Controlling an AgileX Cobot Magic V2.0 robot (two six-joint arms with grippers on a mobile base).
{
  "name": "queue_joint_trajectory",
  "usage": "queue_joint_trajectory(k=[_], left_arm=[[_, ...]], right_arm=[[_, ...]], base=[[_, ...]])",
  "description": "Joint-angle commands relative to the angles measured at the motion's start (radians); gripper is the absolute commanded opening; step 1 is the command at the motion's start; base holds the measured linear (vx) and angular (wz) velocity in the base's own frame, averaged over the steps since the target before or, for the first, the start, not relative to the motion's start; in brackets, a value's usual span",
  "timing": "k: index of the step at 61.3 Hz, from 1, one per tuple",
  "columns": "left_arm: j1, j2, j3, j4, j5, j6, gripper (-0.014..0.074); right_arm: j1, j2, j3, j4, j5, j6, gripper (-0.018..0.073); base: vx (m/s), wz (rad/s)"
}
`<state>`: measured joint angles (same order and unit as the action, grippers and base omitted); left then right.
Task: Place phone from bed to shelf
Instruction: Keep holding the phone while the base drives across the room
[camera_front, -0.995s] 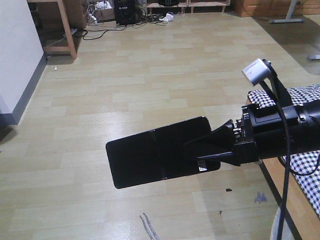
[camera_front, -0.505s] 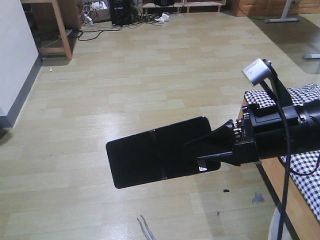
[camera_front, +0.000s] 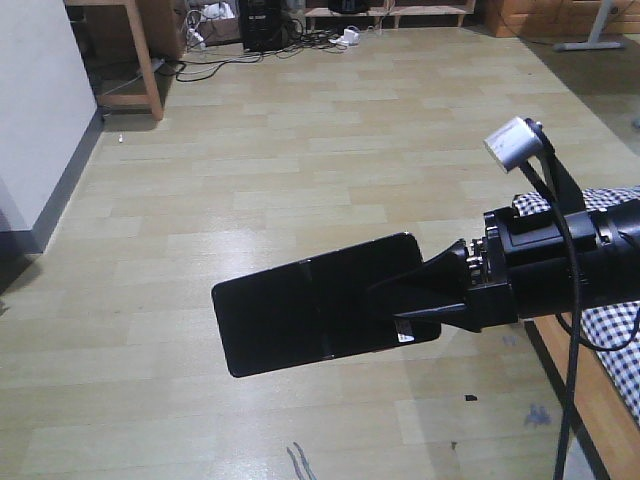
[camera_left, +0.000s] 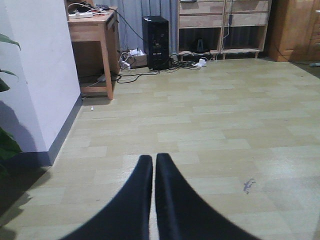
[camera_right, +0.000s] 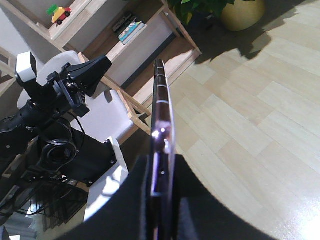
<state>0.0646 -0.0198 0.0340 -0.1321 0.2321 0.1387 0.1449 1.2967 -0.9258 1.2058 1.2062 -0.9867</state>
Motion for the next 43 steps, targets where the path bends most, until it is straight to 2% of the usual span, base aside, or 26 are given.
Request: queue_joint_trajectory(k=[1,43], left_arm=[[0.001,-0.006,0.002,-0.006,-0.073,-0.004,0.0001],[0.001,-0.006,0.002,-0.006,-0.073,-0.004,0.0001]], right_arm=[[-0.003,-0.032,-0.027,0.091,0.075,-0.002,-0.0001],[-0.003,-0.032,-0.027,0.091,0.075,-0.002,-0.0001]], base=[[0.09,0.12],[0.17,0.08]])
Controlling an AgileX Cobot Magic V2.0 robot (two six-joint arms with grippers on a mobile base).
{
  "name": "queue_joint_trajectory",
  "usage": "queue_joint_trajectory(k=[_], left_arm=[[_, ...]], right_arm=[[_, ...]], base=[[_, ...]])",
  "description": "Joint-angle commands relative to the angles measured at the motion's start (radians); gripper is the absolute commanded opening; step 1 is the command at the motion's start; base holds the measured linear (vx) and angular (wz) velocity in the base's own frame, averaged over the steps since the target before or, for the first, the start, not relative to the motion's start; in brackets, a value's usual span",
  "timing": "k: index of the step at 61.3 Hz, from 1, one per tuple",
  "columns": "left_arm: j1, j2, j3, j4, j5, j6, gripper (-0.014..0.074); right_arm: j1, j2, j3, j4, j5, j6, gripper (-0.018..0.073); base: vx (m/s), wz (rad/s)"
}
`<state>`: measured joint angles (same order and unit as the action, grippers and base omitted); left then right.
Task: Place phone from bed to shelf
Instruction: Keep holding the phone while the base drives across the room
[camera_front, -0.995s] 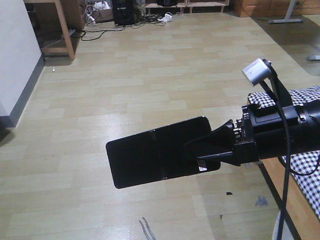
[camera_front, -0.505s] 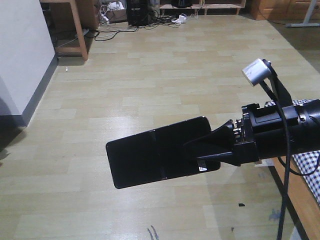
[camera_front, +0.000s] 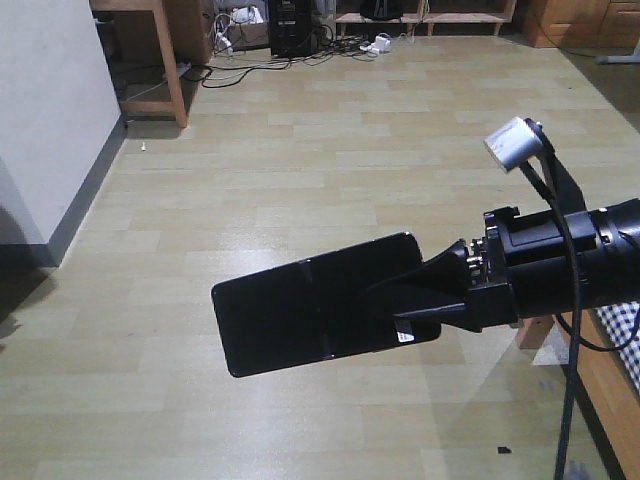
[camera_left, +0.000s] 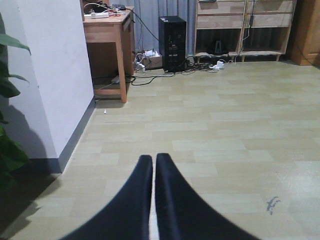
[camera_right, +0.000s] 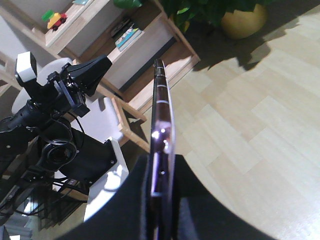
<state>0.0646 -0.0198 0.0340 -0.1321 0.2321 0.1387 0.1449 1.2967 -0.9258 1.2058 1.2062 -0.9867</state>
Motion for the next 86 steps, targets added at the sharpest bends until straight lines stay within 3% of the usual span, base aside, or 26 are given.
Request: queue_joint_trajectory(k=[1,86], left_arm=[[0.001,-0.006,0.002,-0.006,-0.073,-0.004,0.0001],[0.001,-0.006,0.002,-0.006,-0.073,-0.004,0.0001]], right_arm=[[-0.003,-0.032,-0.027,0.091,0.075,-0.002,-0.0001],[-0.003,-0.032,-0.027,0.091,0.075,-0.002,-0.0001]], base=[[0.24,-0.03],[0.29,0.0]])
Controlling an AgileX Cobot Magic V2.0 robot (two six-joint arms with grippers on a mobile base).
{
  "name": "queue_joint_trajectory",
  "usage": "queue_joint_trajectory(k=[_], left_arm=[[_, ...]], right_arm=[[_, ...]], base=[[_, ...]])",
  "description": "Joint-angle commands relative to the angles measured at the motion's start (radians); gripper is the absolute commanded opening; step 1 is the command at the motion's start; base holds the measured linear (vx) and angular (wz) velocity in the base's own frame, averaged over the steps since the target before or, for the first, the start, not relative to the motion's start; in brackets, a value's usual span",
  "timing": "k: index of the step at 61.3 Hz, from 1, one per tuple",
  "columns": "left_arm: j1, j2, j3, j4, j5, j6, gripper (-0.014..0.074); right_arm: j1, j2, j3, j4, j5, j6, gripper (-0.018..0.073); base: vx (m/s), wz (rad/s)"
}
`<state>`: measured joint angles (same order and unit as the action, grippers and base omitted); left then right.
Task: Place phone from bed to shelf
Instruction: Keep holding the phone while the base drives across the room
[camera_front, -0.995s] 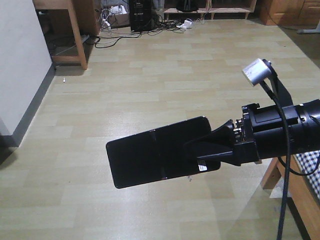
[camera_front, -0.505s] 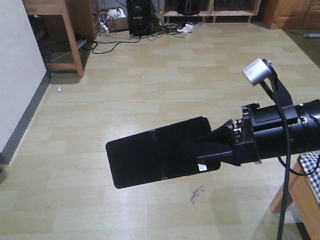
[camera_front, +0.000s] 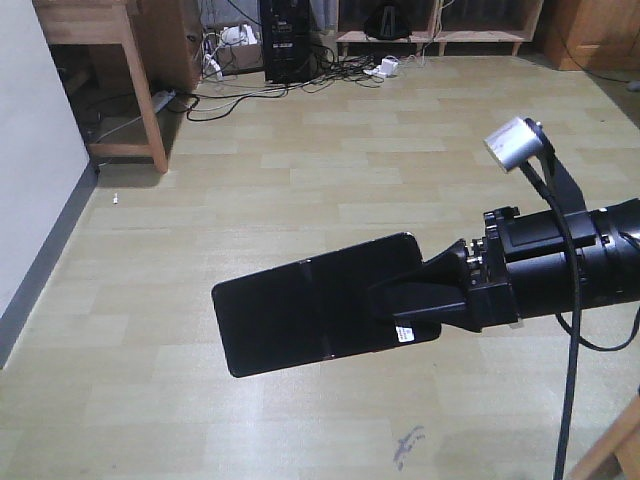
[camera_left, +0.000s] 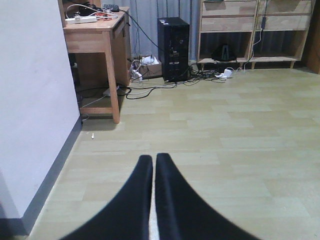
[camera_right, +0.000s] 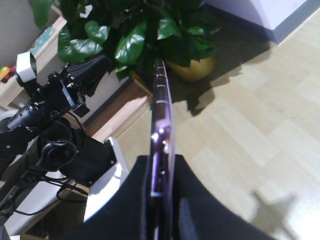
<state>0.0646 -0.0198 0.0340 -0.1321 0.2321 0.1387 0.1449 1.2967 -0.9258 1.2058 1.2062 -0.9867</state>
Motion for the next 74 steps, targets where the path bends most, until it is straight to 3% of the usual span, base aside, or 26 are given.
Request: queue_joint_trajectory(k=[1,74], left_arm=[[0.001,-0.006,0.002,-0.006,-0.073,-0.004,0.0001],[0.001,-0.006,0.002,-0.006,-0.073,-0.004,0.0001]], right_arm=[[-0.003,-0.032,-0.027,0.091,0.075,-0.002,-0.0001],[-0.003,-0.032,-0.027,0.091,0.075,-0.002,-0.0001]], base=[[0.34,0.01],[0.38,0.01]])
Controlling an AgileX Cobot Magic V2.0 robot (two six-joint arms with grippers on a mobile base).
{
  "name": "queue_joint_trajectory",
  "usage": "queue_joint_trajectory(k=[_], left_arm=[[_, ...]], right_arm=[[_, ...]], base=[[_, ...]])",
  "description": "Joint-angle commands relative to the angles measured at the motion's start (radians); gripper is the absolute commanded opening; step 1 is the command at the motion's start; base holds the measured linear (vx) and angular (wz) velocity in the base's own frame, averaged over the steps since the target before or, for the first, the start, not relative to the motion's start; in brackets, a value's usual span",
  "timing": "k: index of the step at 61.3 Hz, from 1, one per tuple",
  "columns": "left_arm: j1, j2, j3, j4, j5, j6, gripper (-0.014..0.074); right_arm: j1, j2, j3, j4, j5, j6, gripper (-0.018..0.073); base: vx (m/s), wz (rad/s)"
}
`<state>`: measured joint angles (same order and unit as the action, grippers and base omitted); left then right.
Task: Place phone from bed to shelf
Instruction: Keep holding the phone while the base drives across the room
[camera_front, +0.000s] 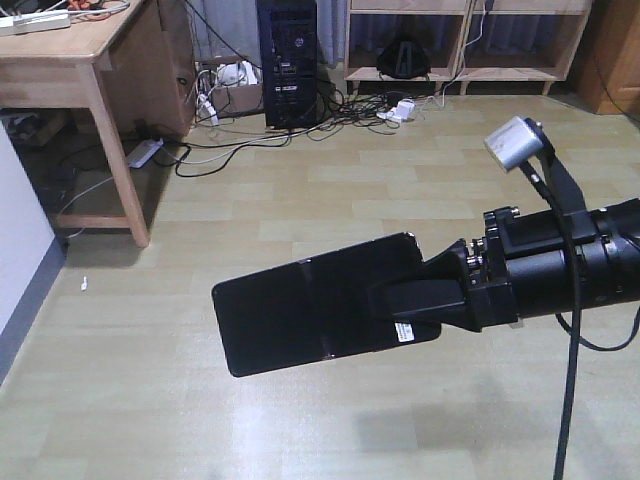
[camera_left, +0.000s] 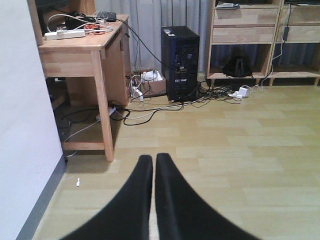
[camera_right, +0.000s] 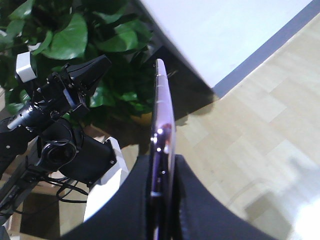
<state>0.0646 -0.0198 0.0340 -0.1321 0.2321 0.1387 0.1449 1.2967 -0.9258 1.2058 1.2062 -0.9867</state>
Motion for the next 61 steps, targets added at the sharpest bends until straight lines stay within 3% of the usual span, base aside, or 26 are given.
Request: queue_joint_trajectory(k=[1,61], left_arm=[[0.001,-0.006,0.002,-0.006,-0.073,-0.004,0.0001],[0.001,-0.006,0.002,-0.006,-0.073,-0.004,0.0001]], right_arm=[[-0.003,-0.032,-0.027,0.091,0.075,-0.002,-0.0001],[-0.003,-0.032,-0.027,0.091,0.075,-0.002,-0.0001]], base=[[0.38,-0.04],[0.34,0.04]])
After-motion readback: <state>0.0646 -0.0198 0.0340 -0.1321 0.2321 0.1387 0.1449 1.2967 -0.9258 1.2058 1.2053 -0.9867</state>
